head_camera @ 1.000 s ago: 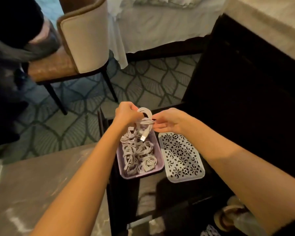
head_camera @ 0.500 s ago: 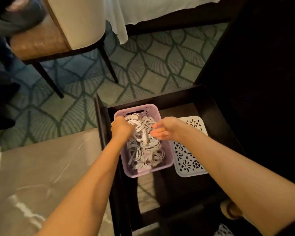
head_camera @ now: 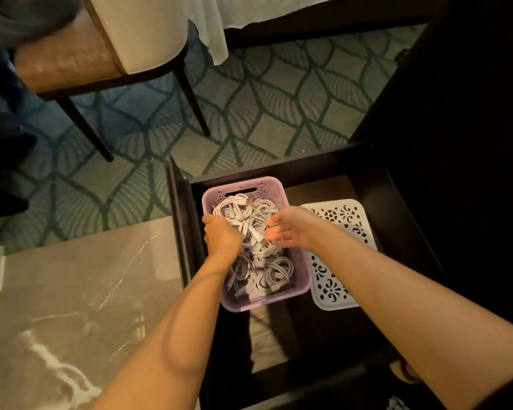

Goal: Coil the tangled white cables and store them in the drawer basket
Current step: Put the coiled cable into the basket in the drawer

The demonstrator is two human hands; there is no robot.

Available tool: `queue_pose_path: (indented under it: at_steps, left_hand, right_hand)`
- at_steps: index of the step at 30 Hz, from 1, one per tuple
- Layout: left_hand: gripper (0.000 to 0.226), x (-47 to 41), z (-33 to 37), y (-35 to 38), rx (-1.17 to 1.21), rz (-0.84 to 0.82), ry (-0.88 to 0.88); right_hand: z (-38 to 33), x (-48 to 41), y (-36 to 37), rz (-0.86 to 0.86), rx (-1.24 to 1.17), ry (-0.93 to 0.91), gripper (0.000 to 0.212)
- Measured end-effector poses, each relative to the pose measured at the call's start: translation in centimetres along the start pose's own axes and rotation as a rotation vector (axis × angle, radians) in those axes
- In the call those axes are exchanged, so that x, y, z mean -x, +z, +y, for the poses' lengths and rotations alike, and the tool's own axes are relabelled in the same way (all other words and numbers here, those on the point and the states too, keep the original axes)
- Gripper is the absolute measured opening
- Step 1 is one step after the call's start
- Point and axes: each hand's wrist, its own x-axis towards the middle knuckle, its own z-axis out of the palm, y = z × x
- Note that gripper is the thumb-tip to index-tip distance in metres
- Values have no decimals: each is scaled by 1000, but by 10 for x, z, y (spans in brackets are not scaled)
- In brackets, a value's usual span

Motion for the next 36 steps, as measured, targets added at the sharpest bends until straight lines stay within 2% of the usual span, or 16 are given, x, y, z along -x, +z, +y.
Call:
queue_pose_path:
  at_steps: [4,7,10,13,16,20,24,32,36]
  left_hand:
    - [50,-2,-3,0,-126,16,65]
    - [30,-1,-3,-6,-374,60,242]
    - [25,3,4,-11,-518,87,373]
    - [20,-1,4,-13,-469,69,344]
    - [16,-2,2,-13,-375,51,257]
    - [19,-2,1,-11,-310,51,208]
    - [18,-1,4,-12,-304,27,194]
    - [28,35,47,-31,-471,121,410]
    - [28,65,90,-41,-334,57,513]
  right_hand:
    - [3,-4,-4,-7,-2,0,32]
    - [5,-4,-7,-4,1,-2,35]
    - [5,-2,-10,0,-14,-1,31]
    - [5,2,-13,15,-21,3,29]
    - [5,4,-15,17,-26,-11,35]
    - [5,4,-15,10,-46,-9,40]
    - [3,9,-14,-9,-88,-28,31]
    - [-10,39,-27,71,-164,-127,40]
    - [-25,81,-50,221,-183,-307,31]
